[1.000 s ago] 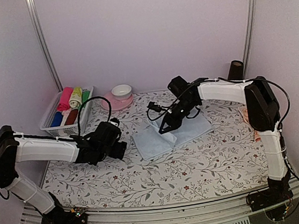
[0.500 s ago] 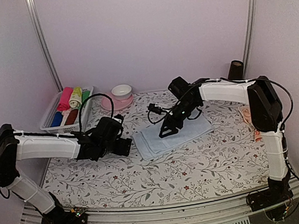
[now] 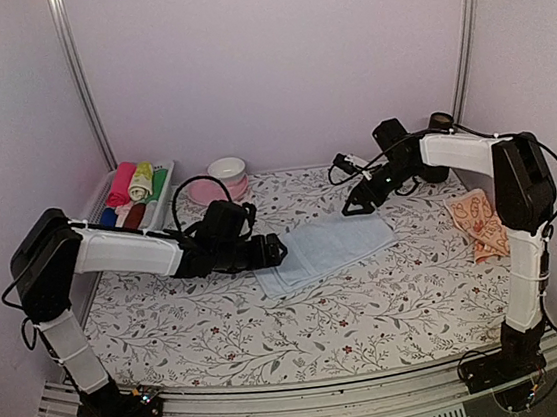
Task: Roll the towels
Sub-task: Pick up the towel from the center of the board.
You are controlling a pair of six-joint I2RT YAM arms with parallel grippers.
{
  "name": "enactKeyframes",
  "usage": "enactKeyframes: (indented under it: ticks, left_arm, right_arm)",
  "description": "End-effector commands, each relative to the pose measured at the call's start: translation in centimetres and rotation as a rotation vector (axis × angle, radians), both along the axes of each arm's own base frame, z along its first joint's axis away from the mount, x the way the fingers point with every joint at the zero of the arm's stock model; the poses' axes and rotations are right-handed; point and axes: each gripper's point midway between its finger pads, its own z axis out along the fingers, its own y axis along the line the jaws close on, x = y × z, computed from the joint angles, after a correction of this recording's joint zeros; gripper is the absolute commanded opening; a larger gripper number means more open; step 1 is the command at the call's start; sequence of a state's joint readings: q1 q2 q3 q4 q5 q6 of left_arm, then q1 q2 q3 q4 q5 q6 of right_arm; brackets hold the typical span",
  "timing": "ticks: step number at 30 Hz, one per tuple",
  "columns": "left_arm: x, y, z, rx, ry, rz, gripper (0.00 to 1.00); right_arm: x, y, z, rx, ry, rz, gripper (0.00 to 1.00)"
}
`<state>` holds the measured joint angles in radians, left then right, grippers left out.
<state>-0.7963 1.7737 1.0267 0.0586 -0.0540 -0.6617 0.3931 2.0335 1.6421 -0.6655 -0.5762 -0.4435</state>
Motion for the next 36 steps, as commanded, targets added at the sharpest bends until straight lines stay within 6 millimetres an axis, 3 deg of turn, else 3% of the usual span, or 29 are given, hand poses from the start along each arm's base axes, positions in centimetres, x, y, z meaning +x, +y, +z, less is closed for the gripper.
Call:
enactKeyframes:
  ticks: [1, 13, 18, 25, 28, 36]
  left_arm:
    - [0.3, -0.5, -0.9, -0.138, 0.115, 0.089, 0.84]
    - [0.5, -1.8, -3.5, -0.24, 0.205, 0.12, 0.77]
    - [1.0, -1.5, -4.9, -0.242, 0.224, 0.145, 0.75]
    - [1.1, -1.6, -5.3, -0.27, 0.232, 0.156, 0.72]
    - [1.0, -1.5, -7.1, -0.266, 0.256, 0.162, 0.69]
    - [0.8, -1.0, -7.6, -0.268, 0.274, 0.188, 0.69]
  right_arm:
    - [0.8, -1.1, 1.4, 0.021, -0.043, -0.045, 0.66]
    - [1.3, -1.8, 1.4, 0.016, -0.07, -0.07, 0.67]
    - [1.3, -1.7, 1.8, 0.02, -0.082, -0.069, 0.67]
    - [1.4, -1.8, 1.3, 0.015, -0.08, -0.072, 0.67]
    - [1.4, -1.8, 1.3, 0.017, -0.078, -0.071, 0.68]
    - [1.5, -1.8, 1.4, 0.014, -0.084, -0.072, 0.68]
